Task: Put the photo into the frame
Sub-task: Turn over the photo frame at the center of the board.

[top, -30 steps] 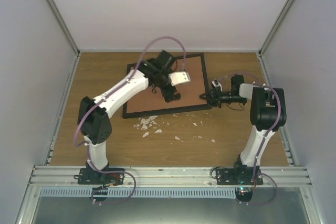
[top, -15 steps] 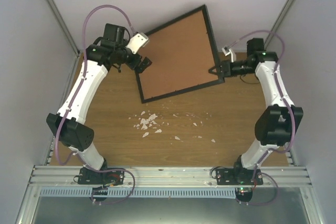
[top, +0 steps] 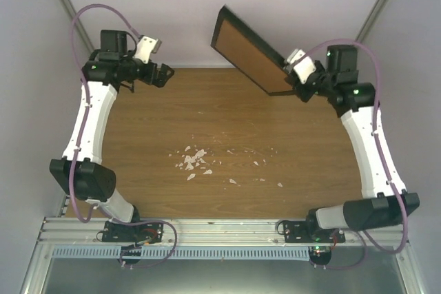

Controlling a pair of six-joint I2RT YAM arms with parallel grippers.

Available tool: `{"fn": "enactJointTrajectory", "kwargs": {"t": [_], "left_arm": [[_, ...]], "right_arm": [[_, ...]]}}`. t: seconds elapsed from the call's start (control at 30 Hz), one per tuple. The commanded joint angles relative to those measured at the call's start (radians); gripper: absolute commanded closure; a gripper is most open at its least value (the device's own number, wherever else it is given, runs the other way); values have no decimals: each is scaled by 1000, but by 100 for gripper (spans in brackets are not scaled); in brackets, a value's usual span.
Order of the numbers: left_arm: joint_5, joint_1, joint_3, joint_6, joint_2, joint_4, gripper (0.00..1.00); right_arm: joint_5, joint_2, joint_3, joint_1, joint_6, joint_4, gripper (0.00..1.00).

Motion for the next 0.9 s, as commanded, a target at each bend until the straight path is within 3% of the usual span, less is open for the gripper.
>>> {"fn": "enactJointTrajectory", "kwargs": {"t": [0.0,0.2,0.37,0.43,0.53,0.7,0.8,0.87], "left_arm": [[81,86,-52,-60,-58,78,1],[181,182,-99,-95,-60,96,1],[228,222,-144,-103,-62,111,1],[239,231,-163,-103,-69,118,1],[257,236,-200,-107,-77,136,1],[270,236,-263,-111,-102,170,1],[269,237,-275,-107,-105,172,1],[266,237,-273,-103,-102,168,1]], "right_arm": [[180,-136,-126,135,-204,246,99],[337,-251,-370,355,-341,376,99],[557,-370,-619,606,-417,508,98],[657,-412,-712,687,-416,567,90],[689,-443,-785,718,-381,572,84],[561,-498,-895,811,-402,451,59],[536,-525,-983,843,-425,465,49],[527,-521,-1019,857,-423,478,37]]}}
